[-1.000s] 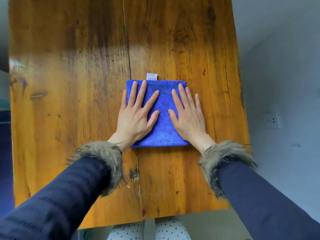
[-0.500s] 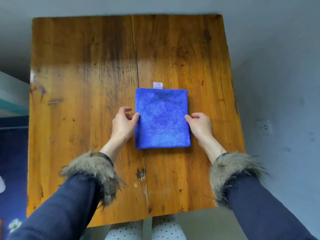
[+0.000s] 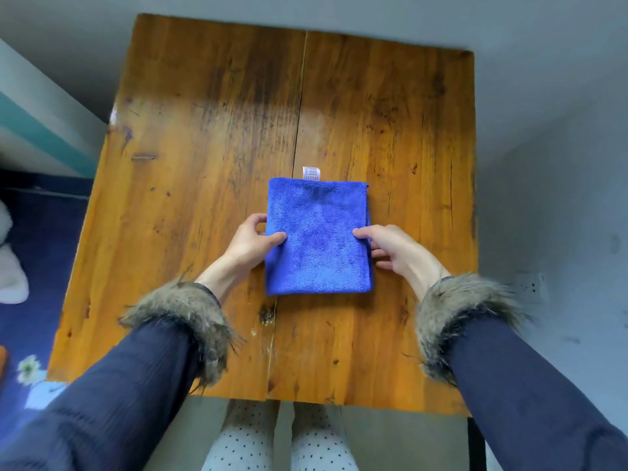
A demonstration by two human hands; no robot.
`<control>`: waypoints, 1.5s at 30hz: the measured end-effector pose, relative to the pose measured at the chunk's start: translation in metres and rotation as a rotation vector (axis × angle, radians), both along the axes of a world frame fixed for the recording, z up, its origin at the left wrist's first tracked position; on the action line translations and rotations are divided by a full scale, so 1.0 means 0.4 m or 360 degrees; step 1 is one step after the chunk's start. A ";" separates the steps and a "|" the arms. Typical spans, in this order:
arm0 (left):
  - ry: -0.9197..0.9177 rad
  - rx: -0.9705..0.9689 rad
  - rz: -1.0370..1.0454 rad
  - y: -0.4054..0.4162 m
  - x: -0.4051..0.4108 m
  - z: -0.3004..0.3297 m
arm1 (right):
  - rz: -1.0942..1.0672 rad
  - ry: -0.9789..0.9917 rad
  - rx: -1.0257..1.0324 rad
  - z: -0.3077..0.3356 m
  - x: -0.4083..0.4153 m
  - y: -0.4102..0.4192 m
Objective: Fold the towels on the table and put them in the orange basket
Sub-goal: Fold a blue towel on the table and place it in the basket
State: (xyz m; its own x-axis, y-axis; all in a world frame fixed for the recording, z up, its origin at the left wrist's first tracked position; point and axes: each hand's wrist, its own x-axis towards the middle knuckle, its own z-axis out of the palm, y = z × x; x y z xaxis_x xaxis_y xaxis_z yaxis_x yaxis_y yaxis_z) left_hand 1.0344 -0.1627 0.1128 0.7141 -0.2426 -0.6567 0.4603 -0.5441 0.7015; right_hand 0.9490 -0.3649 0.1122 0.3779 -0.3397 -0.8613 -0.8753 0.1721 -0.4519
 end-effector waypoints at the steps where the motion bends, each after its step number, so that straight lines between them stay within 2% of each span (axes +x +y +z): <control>1: 0.0074 -0.0045 0.0056 0.017 -0.013 0.004 | 0.0044 -0.0003 0.0011 0.001 -0.002 0.007; 4: 0.0225 -0.0169 0.0180 0.074 -0.053 0.022 | 0.0110 -0.0106 0.0132 0.012 -0.008 0.034; 7: 0.0251 -0.0197 0.0260 0.143 -0.093 0.052 | 0.0153 -0.0154 0.0331 0.047 -0.021 0.078; 13: 0.0287 -0.0274 0.0494 0.367 -0.162 0.151 | 0.0490 -0.0196 0.0500 0.161 -0.019 0.251; 22: 0.0040 -0.0437 0.1046 0.847 -0.272 0.317 | 0.1059 -0.0424 0.0491 0.340 0.084 0.739; 26: -0.0093 -0.0395 0.1247 1.065 -0.335 0.367 | 0.1273 -0.0479 0.0489 0.382 0.091 0.987; 31: -0.0189 -0.0364 0.1451 1.278 -0.400 0.397 | 0.1514 -0.0546 0.0510 0.417 0.093 1.237; 37: -0.0220 -0.0347 0.1648 1.448 -0.419 0.385 | 0.1675 -0.0526 0.0518 0.426 0.136 1.446; 45: -0.0143 -0.0259 0.1849 1.645 -0.334 0.321 | 0.1869 -0.0475 0.0439 0.389 0.282 1.693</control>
State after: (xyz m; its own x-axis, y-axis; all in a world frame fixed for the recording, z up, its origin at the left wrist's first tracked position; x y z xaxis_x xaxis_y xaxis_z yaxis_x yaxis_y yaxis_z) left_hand 0.9009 0.4952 0.2413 0.6039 0.5083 -0.6139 0.5662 0.2685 0.7793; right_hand 1.0620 0.3124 0.2680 0.5240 0.5151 -0.6783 -0.4328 -0.5249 -0.7329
